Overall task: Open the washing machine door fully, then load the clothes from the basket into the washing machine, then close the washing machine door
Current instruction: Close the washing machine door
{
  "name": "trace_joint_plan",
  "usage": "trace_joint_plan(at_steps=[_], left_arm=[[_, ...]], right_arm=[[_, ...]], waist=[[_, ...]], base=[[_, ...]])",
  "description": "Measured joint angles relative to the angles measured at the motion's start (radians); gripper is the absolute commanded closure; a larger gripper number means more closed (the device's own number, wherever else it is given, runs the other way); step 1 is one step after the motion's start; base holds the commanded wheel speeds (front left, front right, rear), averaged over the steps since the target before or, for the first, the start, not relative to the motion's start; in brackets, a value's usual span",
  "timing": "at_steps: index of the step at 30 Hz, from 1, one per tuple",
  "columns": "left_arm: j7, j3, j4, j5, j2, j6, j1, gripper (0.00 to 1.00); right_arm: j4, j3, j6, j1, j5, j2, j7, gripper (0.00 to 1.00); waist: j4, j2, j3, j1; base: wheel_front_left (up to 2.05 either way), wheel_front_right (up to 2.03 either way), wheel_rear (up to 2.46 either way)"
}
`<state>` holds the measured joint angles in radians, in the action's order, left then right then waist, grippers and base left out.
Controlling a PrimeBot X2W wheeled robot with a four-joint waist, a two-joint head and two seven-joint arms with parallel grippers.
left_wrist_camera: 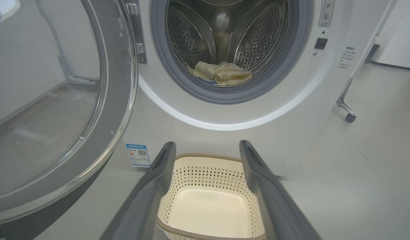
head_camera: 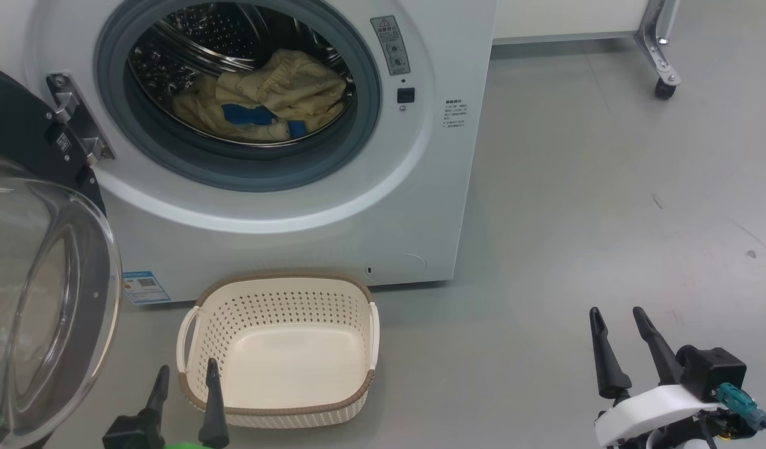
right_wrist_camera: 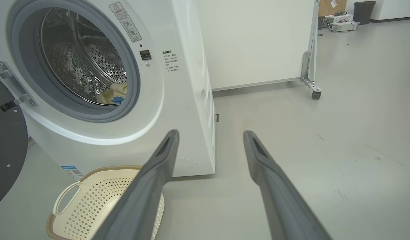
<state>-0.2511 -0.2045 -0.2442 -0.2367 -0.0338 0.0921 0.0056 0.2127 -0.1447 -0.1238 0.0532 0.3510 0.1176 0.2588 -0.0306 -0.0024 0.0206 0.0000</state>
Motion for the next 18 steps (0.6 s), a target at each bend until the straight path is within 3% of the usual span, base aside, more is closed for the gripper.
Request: trace_joint_plan(at_steps=[18], left_arm=[[0.000, -0.022, -0.001, 0.000, -0.001, 0.000, 0.000, 0.00]], right_arm=[[-0.001, 0.016, 0.000, 0.000, 0.000, -0.001, 0.000, 0.00]], waist=[[0.030, 0.0000, -0.002, 0.0000]], base=[[-0.11, 0.11, 0.00]])
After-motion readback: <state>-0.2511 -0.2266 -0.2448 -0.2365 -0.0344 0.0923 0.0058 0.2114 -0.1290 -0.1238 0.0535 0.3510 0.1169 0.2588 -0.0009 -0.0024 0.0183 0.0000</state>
